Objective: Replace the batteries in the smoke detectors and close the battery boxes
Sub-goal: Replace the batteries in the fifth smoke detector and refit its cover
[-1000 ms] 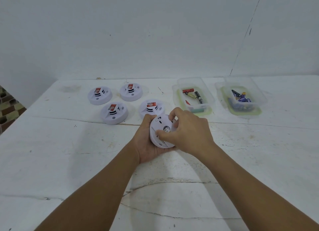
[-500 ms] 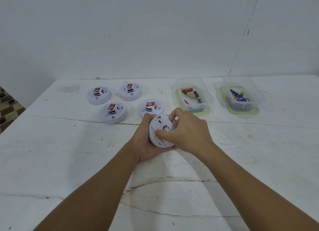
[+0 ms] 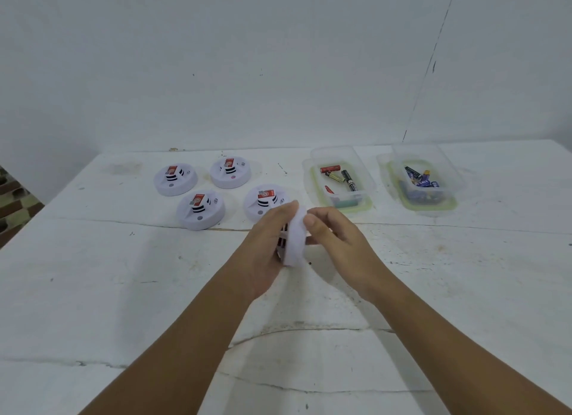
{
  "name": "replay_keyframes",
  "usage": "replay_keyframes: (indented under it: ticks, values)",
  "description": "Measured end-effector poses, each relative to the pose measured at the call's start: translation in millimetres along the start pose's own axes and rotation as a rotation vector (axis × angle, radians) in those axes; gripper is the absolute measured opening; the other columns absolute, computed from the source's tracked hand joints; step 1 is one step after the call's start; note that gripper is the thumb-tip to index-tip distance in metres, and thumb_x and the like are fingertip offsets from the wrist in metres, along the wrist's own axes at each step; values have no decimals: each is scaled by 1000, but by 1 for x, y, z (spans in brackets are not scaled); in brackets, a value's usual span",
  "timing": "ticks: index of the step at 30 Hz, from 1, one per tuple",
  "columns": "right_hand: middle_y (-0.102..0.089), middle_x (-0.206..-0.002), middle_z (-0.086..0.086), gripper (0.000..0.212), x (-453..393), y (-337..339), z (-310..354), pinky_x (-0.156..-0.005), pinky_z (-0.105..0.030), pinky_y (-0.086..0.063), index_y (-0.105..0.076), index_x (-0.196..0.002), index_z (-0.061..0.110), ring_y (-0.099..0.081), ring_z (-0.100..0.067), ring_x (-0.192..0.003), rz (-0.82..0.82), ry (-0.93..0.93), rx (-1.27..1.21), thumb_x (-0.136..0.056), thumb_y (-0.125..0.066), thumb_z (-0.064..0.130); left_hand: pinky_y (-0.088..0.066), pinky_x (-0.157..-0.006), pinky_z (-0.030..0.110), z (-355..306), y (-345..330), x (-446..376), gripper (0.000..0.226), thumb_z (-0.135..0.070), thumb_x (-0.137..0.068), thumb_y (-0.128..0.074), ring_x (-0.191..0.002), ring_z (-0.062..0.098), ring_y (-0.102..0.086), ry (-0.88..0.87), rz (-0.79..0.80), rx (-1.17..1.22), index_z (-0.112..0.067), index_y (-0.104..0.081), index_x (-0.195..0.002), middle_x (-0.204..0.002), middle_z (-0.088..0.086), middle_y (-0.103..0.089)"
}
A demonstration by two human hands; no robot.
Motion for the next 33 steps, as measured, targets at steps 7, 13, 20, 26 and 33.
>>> replay_keyframes:
  ticks: [7, 13, 20, 26, 33]
  values:
    - [-77, -116, -9, 24, -1, -14, -19, -99, -40, -56, -67, -128, 15, -73, -25, -108, 86, -145, -276, -107, -56, 20, -61, -89, 42, -13, 13, 9, 58, -59, -83, -64, -111, 26, -71, -64, -211, -183, -27, -65, -130, -127, 8, -71]
    - [-76, -122, -10, 29, -4, -5, -39, -105, -49, -52, -70, -127, 17, -71, -28, -111, 7, -220, -476, -107, -49, 16, -57, -78, 31, -10, 31, 16, 24, -23, -105, -59, -101, 22, -72, -11, -155, -120, -14, -68, -125, -117, 8, -77]
    - [-74, -121, -9, 31, -6, 4, -53, -102, -52, -57, -60, -128, 19, -72, -29, -101, -154, -292, -571, -102, -64, 36, -63, -82, 43, 0, 35, 19, 15, -8, -102, -59, -93, 29, -75, -17, -213, 110, -3, -66, -115, -110, 15, -77]
    - [-78, -115, -11, 28, -7, -1, -53, -85, -36, -59, -62, -130, 16, -74, -24, -99, -157, -281, -561, -102, -65, 18, -63, -85, 40, 17, 27, 24, 25, -2, -98, -63, -102, 31, -76, 13, -177, 101, 0, -55, -121, -115, 18, -76]
    - [-76, -124, 1, 34, -11, 9, -39, -103, -35, -50, -70, -130, 25, -69, -20, -118, -126, -206, -572, -105, -55, 9, -59, -89, 41, 11, 31, 23, 34, -35, -100, -62, -89, 30, -73, 170, -59, -82, -8, -65, -120, -105, 19, -75]
Point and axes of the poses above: each hand's wrist, its own x-axis away from the middle knuckle, its own y-axis out of the back of the hand, z = x × y, the point moved 10 cm from there along -x, towards the middle knuckle
